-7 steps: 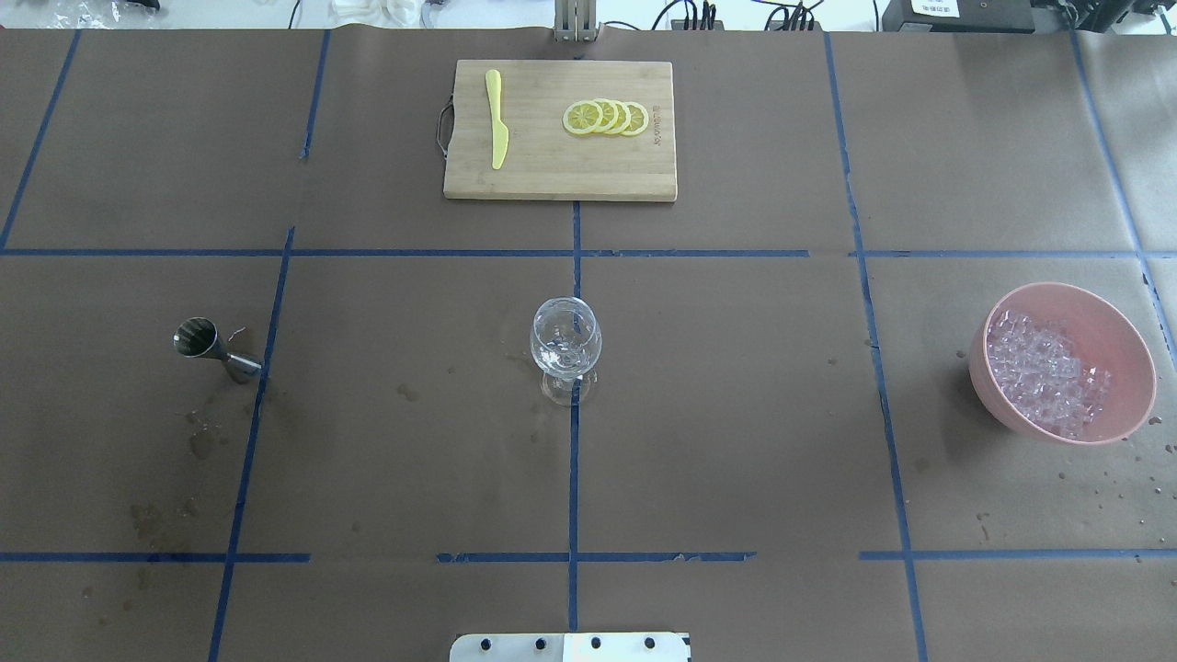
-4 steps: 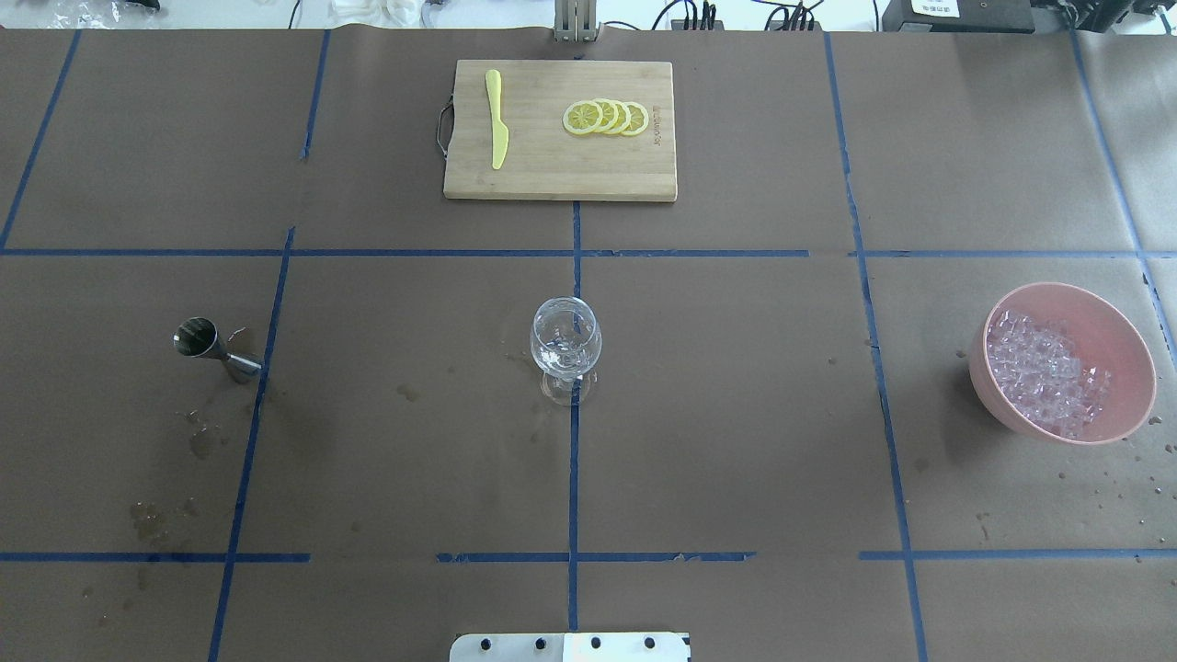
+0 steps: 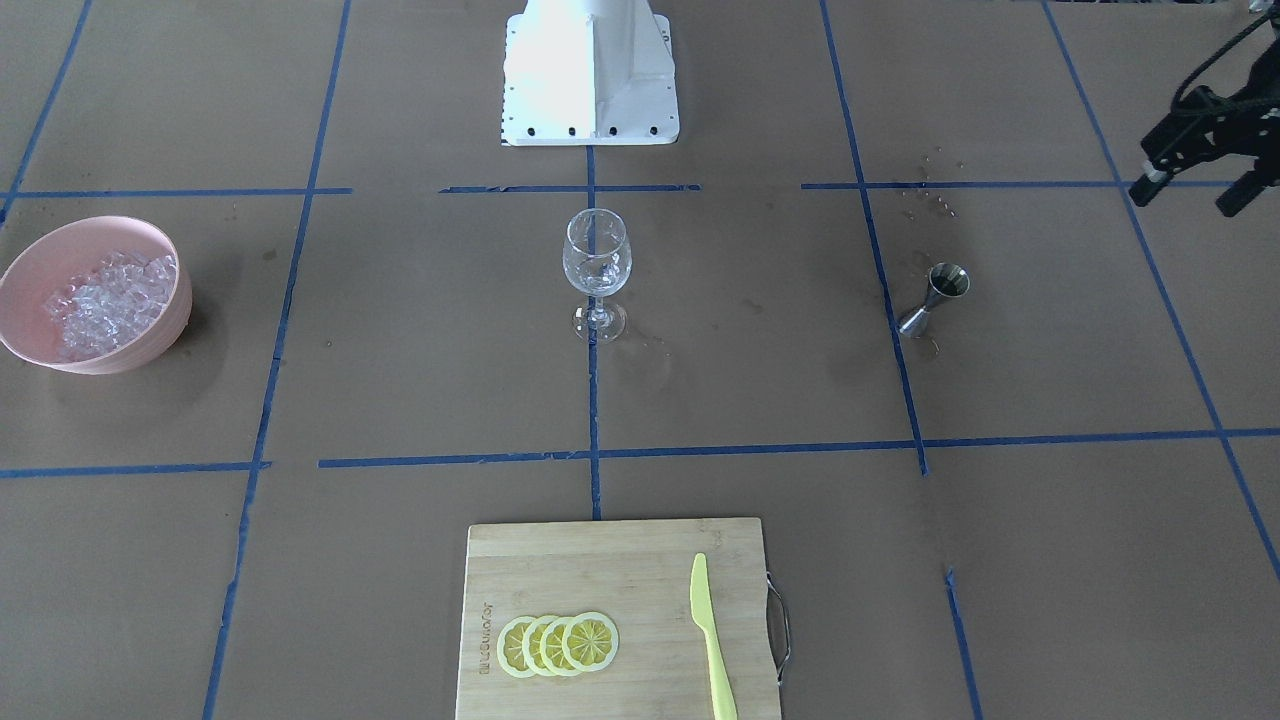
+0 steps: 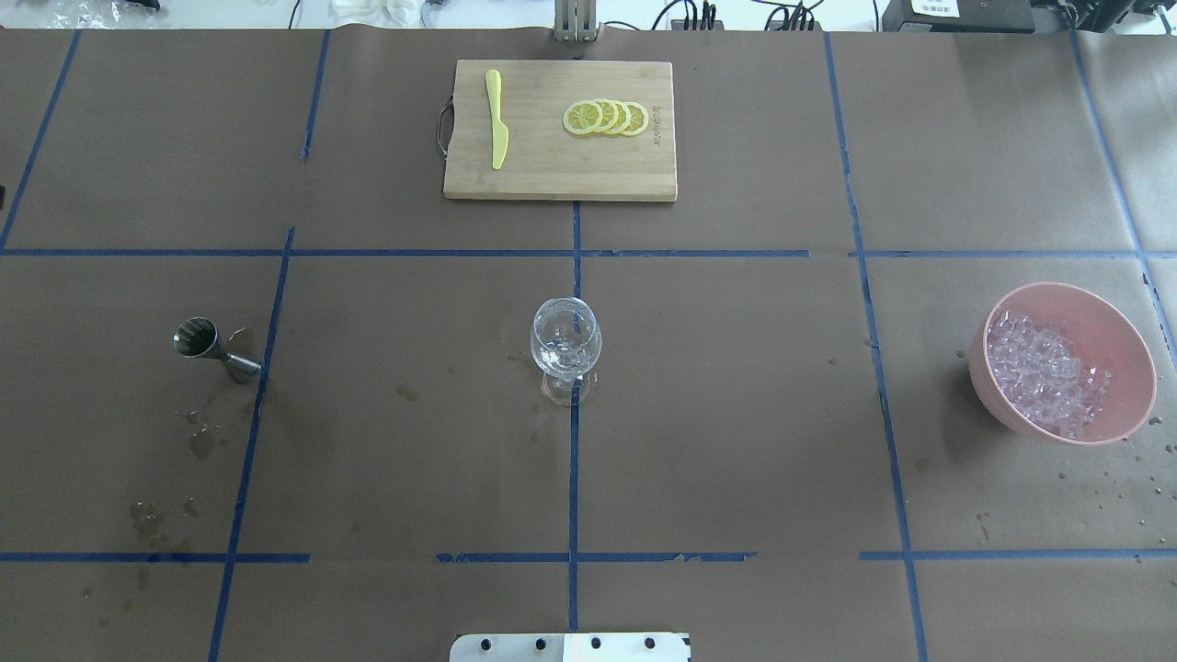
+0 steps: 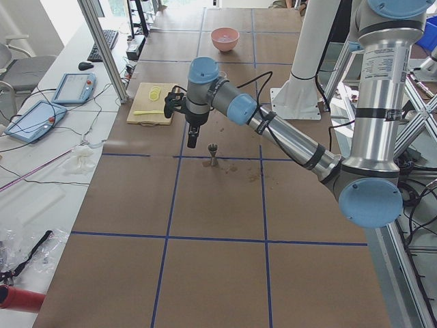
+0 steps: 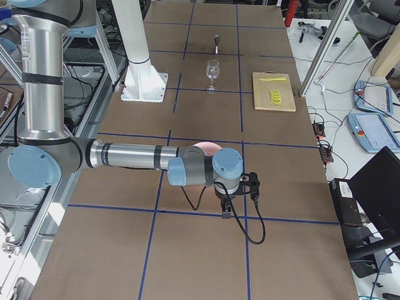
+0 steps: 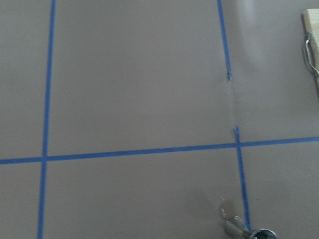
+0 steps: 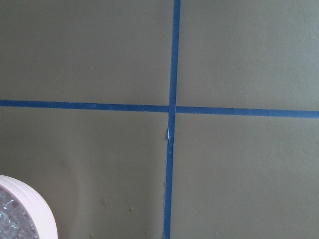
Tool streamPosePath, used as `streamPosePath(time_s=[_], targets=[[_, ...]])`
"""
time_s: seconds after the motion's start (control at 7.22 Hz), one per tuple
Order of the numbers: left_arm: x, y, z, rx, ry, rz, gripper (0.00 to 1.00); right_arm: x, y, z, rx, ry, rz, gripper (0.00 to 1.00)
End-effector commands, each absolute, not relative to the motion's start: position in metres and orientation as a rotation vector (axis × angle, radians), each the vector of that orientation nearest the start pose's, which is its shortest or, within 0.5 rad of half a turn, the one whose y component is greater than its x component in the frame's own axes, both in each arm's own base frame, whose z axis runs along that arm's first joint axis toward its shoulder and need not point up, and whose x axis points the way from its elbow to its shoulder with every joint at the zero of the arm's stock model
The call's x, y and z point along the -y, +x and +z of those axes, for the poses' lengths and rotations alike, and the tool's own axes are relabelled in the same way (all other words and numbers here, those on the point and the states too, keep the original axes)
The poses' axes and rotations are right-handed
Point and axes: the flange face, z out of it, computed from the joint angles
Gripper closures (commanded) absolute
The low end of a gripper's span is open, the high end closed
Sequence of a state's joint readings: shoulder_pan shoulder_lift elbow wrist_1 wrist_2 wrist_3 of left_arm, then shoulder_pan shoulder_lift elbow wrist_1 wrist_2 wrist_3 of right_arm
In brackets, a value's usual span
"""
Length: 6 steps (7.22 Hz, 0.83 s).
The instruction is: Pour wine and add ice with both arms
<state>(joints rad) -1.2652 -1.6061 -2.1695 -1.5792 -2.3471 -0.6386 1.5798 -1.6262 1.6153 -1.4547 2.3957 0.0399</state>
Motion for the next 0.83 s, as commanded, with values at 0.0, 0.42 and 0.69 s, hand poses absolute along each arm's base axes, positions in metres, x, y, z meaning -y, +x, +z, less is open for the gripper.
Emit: streamPosePath(time_s=[0.0, 0.42, 0.69], targets=[[0.416, 0.12, 0.301, -1.036, 0.227, -0.142, 0.0, 0.471, 0.064, 0.65, 0.826, 0.082, 0.003, 0.0], [0.366, 0.142, 0.342, -1.077, 0.407, -0.166, 0.0, 0.473, 0.064, 0.643, 0.826, 0.101, -0.005, 0.0], [0.337, 0.151, 0.365, -1.042, 0.5, -0.195, 0.0, 0.475, 0.064, 0.616, 0.827, 0.145, -0.024, 0.0]])
